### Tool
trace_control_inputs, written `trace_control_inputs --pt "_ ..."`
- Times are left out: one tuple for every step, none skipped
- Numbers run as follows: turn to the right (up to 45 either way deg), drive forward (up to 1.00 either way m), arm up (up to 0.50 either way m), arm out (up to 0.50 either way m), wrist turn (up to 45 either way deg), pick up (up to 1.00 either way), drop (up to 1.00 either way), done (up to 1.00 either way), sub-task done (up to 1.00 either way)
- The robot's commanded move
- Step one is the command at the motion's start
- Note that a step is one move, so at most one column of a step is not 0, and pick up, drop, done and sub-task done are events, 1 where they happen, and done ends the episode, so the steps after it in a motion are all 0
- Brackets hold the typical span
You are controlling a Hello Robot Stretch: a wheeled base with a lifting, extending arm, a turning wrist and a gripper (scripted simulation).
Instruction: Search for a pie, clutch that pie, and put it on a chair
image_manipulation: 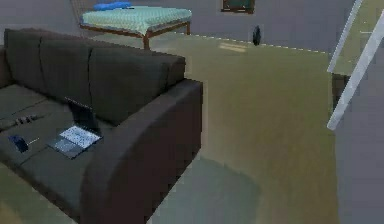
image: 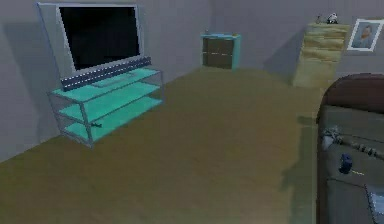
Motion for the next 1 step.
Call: trace_control_inputs --pt "0.0 0.3 0.0 0.0 0.0 0.0 0.0 0.0 0.0"
